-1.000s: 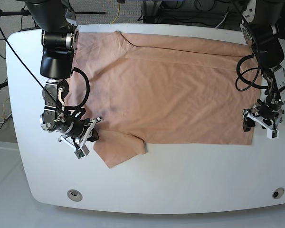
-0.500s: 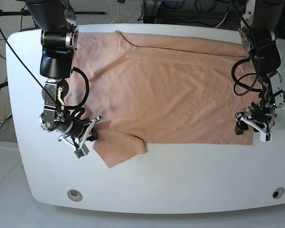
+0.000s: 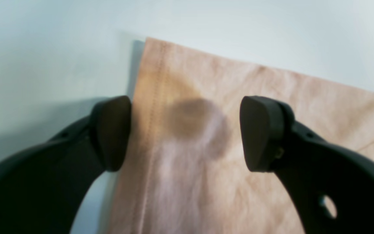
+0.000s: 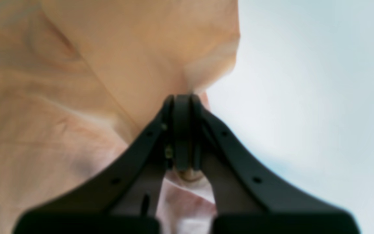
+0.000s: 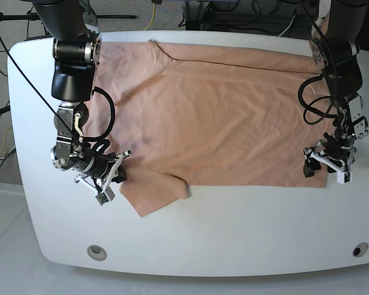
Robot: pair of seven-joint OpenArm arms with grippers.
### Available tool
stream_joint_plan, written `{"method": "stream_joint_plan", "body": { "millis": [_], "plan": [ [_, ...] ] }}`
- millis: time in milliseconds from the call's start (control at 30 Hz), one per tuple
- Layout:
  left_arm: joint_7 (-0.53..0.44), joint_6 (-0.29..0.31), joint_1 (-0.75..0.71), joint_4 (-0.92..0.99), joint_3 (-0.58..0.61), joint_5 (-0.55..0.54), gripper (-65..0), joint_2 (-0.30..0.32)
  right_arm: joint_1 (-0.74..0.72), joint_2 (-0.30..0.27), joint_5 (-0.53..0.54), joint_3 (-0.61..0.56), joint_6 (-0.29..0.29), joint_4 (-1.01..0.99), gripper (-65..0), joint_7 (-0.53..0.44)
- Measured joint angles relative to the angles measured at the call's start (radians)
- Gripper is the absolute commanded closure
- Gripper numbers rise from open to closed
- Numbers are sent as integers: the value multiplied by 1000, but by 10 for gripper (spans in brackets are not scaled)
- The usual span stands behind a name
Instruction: Fold the T-shirt properly
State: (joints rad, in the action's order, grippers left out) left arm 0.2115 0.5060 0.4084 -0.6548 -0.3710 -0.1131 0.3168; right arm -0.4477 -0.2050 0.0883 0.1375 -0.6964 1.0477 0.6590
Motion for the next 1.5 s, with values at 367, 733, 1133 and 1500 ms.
{"method": "stream_joint_plan", "body": {
  "millis": [367,733,1133,1500],
  "plan": [
    [-3,-4,-1,-1,5,0,-469,0,0,0,-5,-1,0,0,0,0],
    [0,3,-3,-2,5,0,-277,-1,0,0,-7,-1,0,-1,0,0],
    [5,3,-1,-2,6,8,-54,-6,2,0,-7,-2,0,-1,0,0],
    [70,3,-2,-32,-5,6,-26,-6,2,0,-14,-2,0,-1,0,4]
  ]
}}
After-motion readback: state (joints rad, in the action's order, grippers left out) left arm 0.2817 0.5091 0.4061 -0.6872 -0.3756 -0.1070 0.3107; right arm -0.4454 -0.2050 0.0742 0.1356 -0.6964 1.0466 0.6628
